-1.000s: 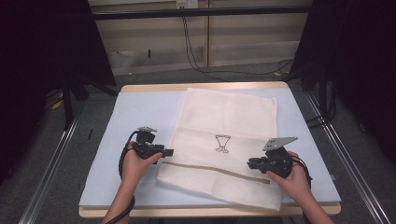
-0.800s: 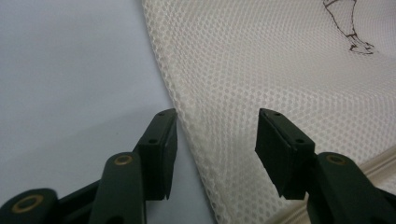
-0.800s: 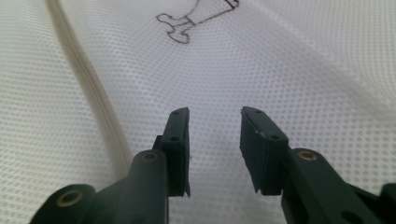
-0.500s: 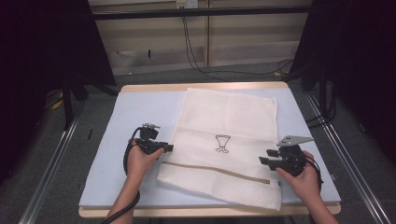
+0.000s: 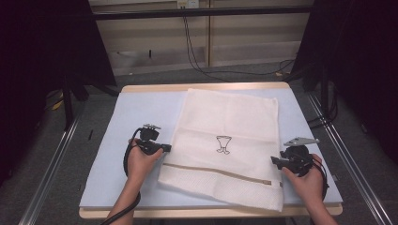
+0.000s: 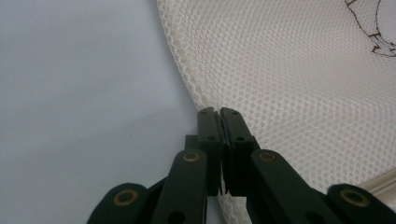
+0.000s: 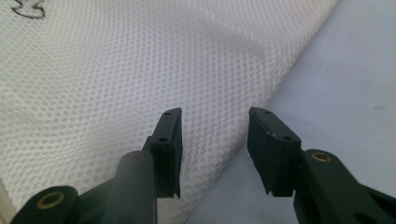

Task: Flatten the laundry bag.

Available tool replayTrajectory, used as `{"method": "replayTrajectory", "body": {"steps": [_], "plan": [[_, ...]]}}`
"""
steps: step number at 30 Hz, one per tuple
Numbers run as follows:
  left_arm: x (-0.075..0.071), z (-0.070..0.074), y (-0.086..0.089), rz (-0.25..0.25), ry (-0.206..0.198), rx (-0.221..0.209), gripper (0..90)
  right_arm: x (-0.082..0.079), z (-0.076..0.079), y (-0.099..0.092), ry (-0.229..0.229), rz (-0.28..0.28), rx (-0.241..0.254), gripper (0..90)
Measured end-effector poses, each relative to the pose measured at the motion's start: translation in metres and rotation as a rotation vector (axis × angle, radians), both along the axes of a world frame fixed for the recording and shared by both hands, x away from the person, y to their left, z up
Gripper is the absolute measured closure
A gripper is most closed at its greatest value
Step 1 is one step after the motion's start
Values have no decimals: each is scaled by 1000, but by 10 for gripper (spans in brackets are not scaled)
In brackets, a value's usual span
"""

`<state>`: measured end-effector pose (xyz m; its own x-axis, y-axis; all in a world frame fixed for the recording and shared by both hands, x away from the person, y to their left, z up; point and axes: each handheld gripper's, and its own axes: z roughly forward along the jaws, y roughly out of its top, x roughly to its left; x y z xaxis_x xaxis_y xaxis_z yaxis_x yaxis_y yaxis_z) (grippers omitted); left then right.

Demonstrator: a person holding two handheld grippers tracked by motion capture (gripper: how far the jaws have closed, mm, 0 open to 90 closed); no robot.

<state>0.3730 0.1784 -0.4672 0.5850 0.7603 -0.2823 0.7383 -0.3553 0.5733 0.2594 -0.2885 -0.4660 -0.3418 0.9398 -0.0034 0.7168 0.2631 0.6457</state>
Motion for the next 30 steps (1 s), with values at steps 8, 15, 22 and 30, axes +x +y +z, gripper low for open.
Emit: {"method": "replayTrajectory", "body": {"steps": [8,15,22,30], "plan": [[-4,0,4,14,0,-5,876,10,-5,-1,28,17,44,868],[-11,3,15,28,-15,11,877,27,-5,7,16,36,22,883],[-19,3,28,52,1,6,876,44,-4,20,6,65,20,883],[-28,3,36,66,16,-2,876,52,-4,23,-5,96,33,881]]}}
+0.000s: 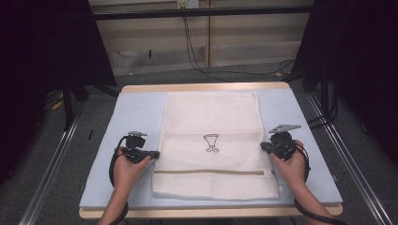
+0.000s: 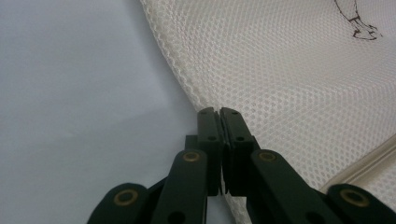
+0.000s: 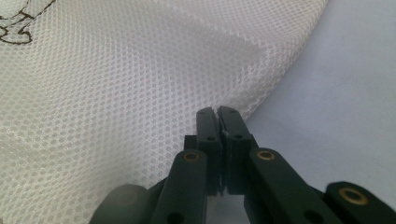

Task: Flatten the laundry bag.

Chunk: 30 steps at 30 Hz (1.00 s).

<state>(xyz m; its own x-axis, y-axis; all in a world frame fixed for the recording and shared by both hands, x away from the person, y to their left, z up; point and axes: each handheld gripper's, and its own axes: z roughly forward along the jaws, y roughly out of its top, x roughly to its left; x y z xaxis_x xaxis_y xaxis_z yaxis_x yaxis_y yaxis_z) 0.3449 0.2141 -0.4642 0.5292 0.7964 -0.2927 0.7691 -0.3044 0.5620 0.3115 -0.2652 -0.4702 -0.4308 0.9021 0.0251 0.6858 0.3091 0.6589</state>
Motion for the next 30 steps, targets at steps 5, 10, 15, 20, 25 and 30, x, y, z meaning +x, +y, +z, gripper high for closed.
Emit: {"method": "replayTrajectory", "body": {"steps": [5,10,15,20,25,30], "plan": [[-3,0,1,2,0,7,875,2,-1,0,4,5,15,880],[-5,0,2,9,6,3,875,2,-1,-1,5,20,17,879],[-7,1,3,8,7,-1,874,0,0,-3,3,11,32,877],[-10,2,3,6,8,6,873,1,-1,-3,-6,24,26,877],[-10,4,3,5,-8,3,857,0,1,-2,3,21,28,863],[-9,6,4,9,-5,-5,837,-2,0,-3,6,22,34,857]]}}
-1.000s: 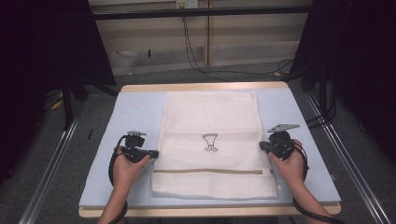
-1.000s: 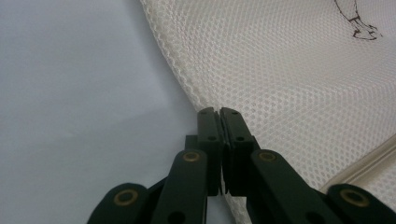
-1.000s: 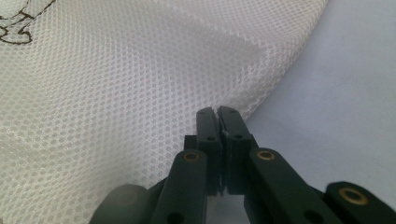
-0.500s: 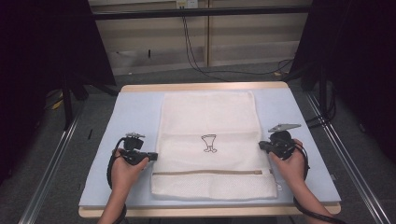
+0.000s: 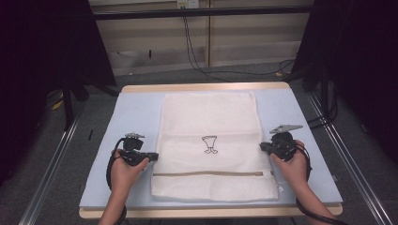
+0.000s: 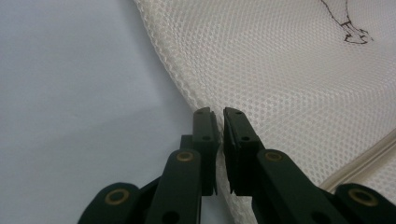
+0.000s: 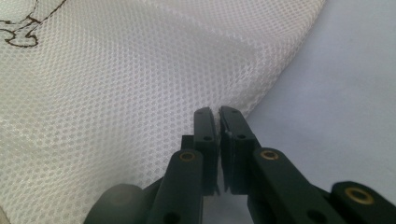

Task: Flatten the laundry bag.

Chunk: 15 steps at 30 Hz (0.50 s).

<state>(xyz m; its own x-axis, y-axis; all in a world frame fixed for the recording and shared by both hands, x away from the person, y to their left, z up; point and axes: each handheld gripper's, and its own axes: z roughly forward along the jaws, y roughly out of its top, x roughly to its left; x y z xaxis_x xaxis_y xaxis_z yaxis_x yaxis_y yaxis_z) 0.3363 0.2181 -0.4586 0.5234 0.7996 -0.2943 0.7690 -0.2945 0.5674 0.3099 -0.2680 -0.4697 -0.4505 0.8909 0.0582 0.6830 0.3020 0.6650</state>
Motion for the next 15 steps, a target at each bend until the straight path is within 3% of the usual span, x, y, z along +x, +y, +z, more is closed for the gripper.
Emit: {"method": "replayTrajectory", "body": {"steps": [5,10,12,15], "plan": [[0,1,-2,8,17,-5,841,2,1,0,0,17,-19,873],[-2,-1,-2,-25,15,21,834,4,0,-1,-4,18,-16,867],[-2,0,-2,-15,6,15,788,4,0,-2,-2,24,-1,849],[-3,6,1,12,-49,-14,639,1,2,-4,-18,16,-4,767]]}}
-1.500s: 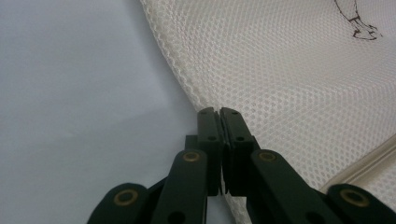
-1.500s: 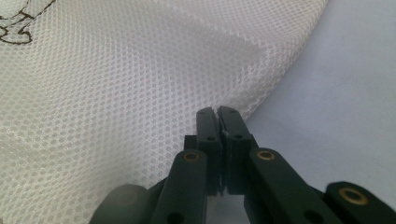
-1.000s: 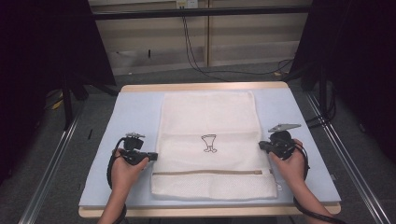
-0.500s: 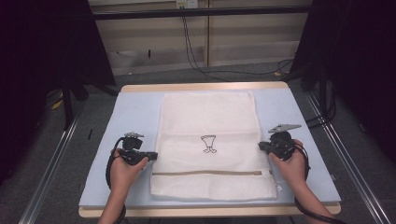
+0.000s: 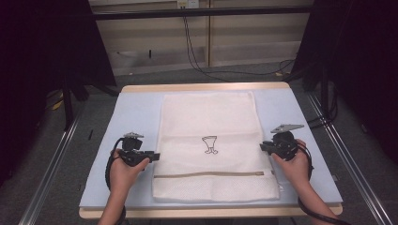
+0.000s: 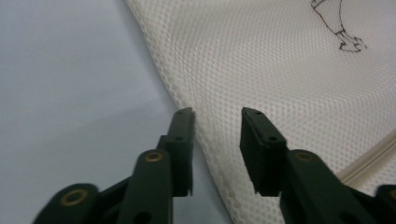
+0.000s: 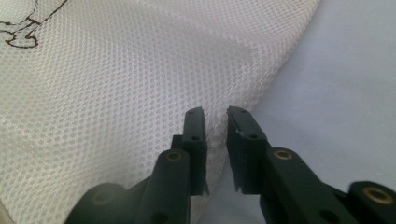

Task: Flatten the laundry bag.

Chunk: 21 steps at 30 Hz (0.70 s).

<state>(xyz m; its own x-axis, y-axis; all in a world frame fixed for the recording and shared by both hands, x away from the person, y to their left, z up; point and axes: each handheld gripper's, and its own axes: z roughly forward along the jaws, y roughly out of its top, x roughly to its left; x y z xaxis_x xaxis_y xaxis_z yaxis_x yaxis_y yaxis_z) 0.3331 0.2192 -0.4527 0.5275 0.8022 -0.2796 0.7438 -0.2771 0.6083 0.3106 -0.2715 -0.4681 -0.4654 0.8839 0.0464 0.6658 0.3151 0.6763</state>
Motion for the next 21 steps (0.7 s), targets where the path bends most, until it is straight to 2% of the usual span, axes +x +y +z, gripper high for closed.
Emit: {"method": "replayTrajectory", "body": {"steps": [1,2,6,7,8,9,10,12,20,21], "plan": [[0,0,0,0,0,0,611,0,0,0,0,0,0,767],[0,4,0,-4,-6,-20,604,-3,2,-1,-6,-1,-3,725],[0,10,-9,-31,-34,-21,554,-10,5,-5,-16,-3,12,704],[-1,14,-17,-52,-37,-46,555,-14,8,-7,-9,8,29,780],[-1,14,-17,-52,-37,-46,554,-14,8,-7,-9,8,29,780],[-1,16,-26,-89,-27,-71,548,-20,9,-7,-13,22,40,832],[-1,16,-26,-89,-27,-71,546,-20,9,-7,-13,22,40,832],[-1,19,-38,-121,-27,-83,533,-29,12,-6,-21,58,49,882],[-2,22,-67,-195,3,-129,518,-49,12,-6,-59,145,56,900],[-3,22,-76,-195,26,-145,517,-51,11,-7,-58,145,62,900]]}}
